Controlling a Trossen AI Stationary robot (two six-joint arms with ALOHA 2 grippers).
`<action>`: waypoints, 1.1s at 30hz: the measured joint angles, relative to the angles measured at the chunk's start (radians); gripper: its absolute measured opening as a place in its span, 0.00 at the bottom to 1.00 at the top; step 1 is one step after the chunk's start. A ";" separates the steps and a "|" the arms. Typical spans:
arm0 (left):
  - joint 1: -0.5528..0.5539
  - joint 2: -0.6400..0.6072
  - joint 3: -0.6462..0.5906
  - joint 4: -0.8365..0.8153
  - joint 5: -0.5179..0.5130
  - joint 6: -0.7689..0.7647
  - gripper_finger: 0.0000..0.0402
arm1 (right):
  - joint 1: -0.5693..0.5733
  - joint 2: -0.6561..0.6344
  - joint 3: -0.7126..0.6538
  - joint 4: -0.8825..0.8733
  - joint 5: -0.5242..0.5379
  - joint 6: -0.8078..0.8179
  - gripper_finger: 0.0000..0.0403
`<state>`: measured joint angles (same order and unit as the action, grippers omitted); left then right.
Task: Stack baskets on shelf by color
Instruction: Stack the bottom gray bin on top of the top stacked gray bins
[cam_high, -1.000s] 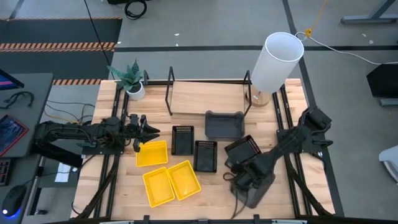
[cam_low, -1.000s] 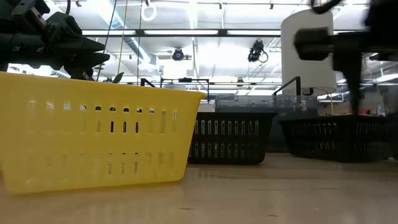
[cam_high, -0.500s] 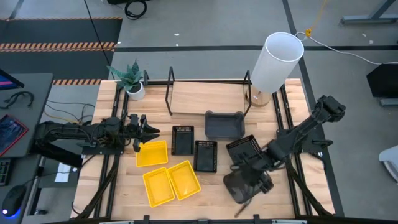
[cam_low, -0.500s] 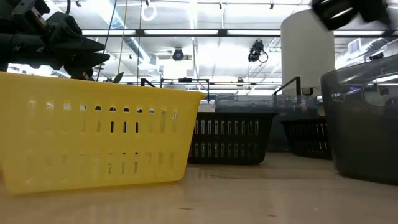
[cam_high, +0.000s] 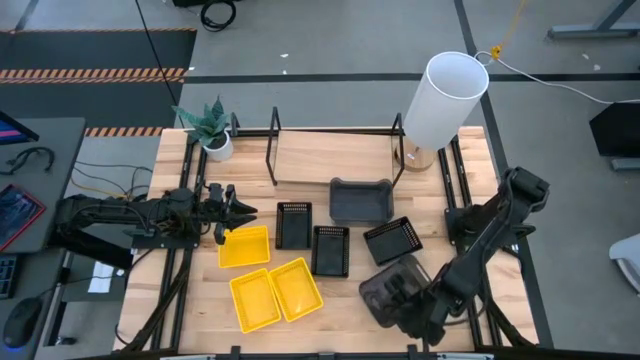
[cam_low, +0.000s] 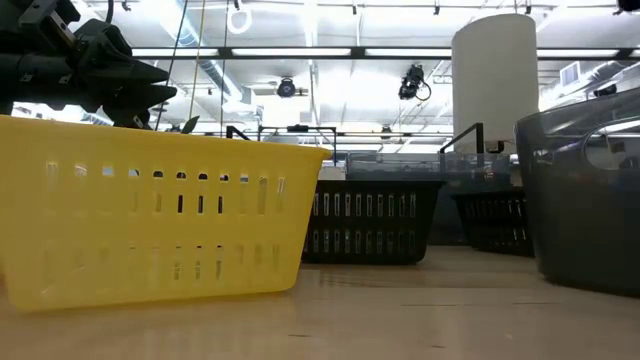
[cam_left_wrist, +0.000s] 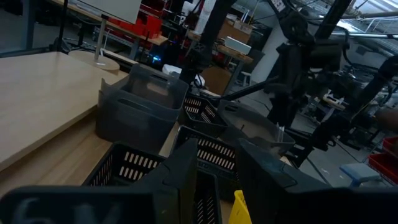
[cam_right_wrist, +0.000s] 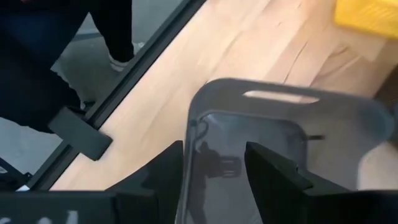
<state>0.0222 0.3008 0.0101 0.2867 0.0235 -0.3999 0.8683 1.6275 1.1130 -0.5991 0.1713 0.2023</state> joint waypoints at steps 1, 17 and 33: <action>0.000 0.000 0.000 0.000 0.000 0.000 0.29 | 0.002 0.013 0.000 0.000 0.000 0.011 0.46; 0.000 0.000 0.000 0.000 0.000 0.000 0.29 | 0.008 0.174 0.000 -0.011 -0.017 0.036 0.34; 0.000 0.000 0.000 0.000 0.000 0.000 0.29 | -0.024 0.128 0.000 -0.013 -0.129 0.077 0.02</action>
<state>0.0222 0.3004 0.0099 0.2867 0.0235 -0.4000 0.8445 1.7560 1.1127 -0.6123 0.0427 0.2791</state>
